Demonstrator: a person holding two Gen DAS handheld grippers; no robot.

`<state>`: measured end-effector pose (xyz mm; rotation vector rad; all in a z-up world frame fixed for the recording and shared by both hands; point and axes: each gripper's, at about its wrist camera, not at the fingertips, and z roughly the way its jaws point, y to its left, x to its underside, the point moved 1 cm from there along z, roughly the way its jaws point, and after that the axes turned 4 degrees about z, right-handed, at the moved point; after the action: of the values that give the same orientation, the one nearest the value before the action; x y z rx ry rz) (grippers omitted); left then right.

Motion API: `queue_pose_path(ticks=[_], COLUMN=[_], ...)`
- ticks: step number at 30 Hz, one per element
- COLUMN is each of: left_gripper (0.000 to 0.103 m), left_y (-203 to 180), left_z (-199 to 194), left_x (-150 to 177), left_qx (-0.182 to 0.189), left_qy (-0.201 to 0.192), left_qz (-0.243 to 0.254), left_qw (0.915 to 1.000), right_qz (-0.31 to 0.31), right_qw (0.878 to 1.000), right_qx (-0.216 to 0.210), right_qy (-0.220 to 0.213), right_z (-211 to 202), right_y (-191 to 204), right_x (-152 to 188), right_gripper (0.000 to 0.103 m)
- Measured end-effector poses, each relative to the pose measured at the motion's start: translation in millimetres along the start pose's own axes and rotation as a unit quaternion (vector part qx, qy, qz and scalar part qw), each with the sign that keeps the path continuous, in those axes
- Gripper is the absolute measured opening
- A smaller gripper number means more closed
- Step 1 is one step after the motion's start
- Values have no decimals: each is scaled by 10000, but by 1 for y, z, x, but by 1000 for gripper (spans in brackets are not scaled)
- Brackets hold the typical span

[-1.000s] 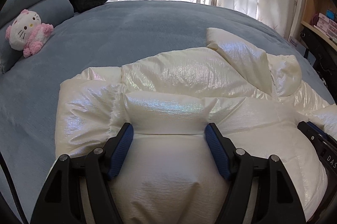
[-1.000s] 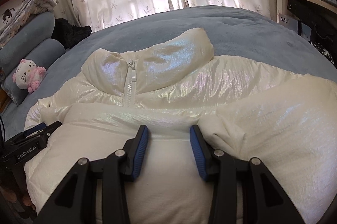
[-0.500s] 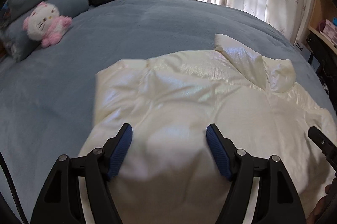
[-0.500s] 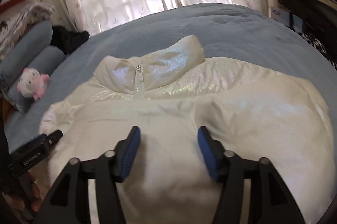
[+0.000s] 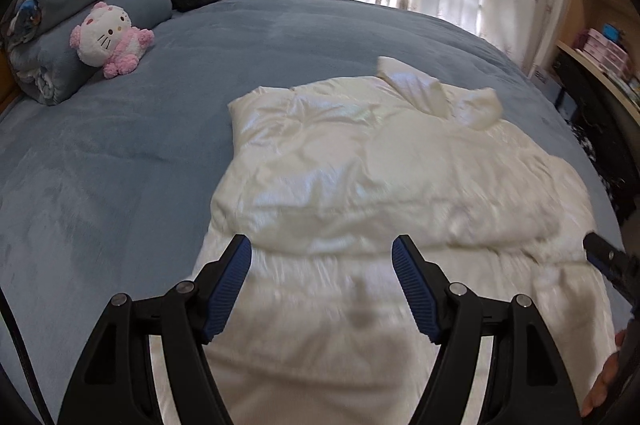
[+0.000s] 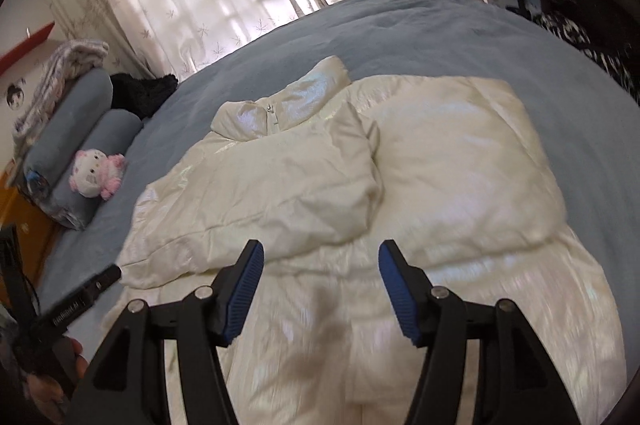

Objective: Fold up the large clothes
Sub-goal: 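Move both open grippers along the jacket to its hem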

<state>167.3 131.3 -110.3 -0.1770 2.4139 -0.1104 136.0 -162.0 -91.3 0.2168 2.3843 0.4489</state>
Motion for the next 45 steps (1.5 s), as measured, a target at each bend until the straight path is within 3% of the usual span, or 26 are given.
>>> queue_pose_path(ticks=[8,17,24,32,45], left_gripper=[71,72,72,72,72], left_y=[-10,-2,6,30,92], left_z=[-56,-102,-127,-141,-134], left_x=[33,57,81,106,146], left_qx=[190,334,198,-99,-694], left_qy=[48,74,5,63,729], left_qz=[348,316,451,384,67], left_qw=[9992,9989,9988,9992,9949], right_qz=[322,-51,-389,-520,-506], right_qw=[9986,9971,9966,9979,9972], right_qx=[-427,-745,-700,-363,501], right_qy=[-39,-108,-182,-121,207], right_z=[-48,-91,-118,-140,-155], right_y=[-7,11,15,-7,-71], right_x=[7,36,69,94,113], right_gripper=[60,61,61,61,61])
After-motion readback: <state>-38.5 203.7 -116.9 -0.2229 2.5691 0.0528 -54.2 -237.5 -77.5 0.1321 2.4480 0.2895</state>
